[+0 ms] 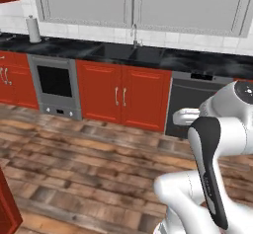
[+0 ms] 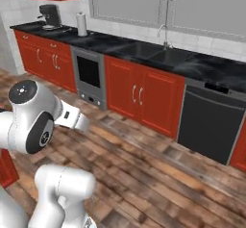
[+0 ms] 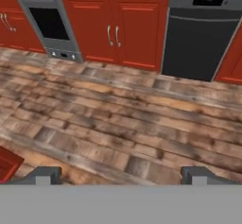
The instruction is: Organize the utensils by type. Pick up the wooden spoons from the counter and place them in the open cabinet. Then pick up the metallic utensils from the counter and place them in the open drawer.
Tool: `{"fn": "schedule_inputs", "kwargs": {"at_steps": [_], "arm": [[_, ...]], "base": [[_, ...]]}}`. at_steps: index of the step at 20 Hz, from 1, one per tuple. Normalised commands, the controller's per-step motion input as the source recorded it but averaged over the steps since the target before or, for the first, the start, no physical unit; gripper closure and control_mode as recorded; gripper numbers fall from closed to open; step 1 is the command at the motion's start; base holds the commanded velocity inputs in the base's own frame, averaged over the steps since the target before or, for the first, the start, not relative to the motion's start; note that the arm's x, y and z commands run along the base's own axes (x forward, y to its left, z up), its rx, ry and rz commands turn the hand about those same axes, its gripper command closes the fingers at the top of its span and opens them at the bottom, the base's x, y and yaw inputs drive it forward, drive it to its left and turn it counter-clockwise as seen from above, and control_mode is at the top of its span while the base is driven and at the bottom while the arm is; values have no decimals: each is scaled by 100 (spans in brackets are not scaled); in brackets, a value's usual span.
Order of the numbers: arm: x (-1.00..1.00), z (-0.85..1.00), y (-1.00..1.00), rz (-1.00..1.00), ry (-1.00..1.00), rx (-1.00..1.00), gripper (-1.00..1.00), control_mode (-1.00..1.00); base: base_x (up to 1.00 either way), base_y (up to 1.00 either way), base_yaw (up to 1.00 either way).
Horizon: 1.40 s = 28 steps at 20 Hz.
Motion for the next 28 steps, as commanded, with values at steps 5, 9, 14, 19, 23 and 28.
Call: {"fn": "schedule_inputs", "kwargs": {"at_steps": [5,9,14,19,23,28], "arm": [[0,0,0,0,0,0,-100,100],[0,0,0,0,0,0,-100,100],[0,0,0,0,0,0,-100,100],[0,0,0,0,0,0,-100,100],[0,0,0,0,0,0,-100,100],[0,0,0,0,0,0,-100,100]], "base": [[100,11,16],[100,17,18],[96,14,41],[75,0,80],[81,0,73],[99,-4,43]]}}
